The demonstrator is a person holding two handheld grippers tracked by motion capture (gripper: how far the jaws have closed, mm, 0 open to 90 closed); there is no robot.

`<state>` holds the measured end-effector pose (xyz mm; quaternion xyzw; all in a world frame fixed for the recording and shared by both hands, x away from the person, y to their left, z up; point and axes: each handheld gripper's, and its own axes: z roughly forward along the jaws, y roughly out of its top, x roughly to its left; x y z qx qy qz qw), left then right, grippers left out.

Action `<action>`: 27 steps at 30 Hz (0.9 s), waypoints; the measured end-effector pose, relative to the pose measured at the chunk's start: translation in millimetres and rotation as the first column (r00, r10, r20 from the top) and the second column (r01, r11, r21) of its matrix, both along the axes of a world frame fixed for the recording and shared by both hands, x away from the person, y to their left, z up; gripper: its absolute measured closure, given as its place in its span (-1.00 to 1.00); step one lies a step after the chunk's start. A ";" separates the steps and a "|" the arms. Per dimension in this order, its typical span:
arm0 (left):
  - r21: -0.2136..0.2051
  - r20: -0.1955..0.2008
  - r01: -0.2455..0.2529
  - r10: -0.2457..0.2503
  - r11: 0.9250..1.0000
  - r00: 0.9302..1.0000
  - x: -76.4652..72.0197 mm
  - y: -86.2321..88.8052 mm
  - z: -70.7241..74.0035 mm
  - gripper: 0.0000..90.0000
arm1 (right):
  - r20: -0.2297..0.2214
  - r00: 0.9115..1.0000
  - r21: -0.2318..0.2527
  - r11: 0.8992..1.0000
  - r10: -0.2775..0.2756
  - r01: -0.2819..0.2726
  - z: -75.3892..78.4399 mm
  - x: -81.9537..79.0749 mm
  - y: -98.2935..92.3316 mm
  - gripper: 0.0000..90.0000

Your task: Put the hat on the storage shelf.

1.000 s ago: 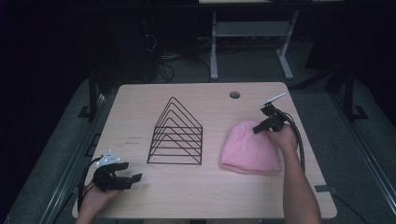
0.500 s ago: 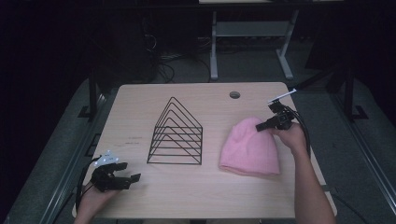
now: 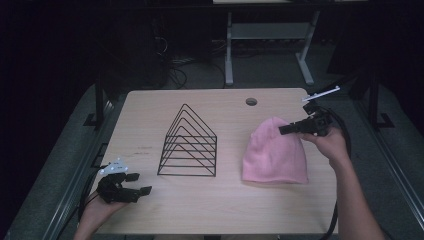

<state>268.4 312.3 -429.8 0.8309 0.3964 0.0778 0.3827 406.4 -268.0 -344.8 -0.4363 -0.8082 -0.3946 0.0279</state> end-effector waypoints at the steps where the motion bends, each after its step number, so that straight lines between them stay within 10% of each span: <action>1: -0.001 -0.002 0.012 -0.012 1.000 1.000 0.6 0.0 2.5 -0.47 | 0.014 1.000 0.003 1.000 0.009 -0.010 6.1 -3.1 -0.3 0.71; 27: 0.018 -0.007 0.135 -0.135 0.991 0.991 24.7 -5.9 59.4 -0.47 | 0.201 0.975 -0.002 0.995 0.095 -0.097 113.9 -20.1 24.7 0.73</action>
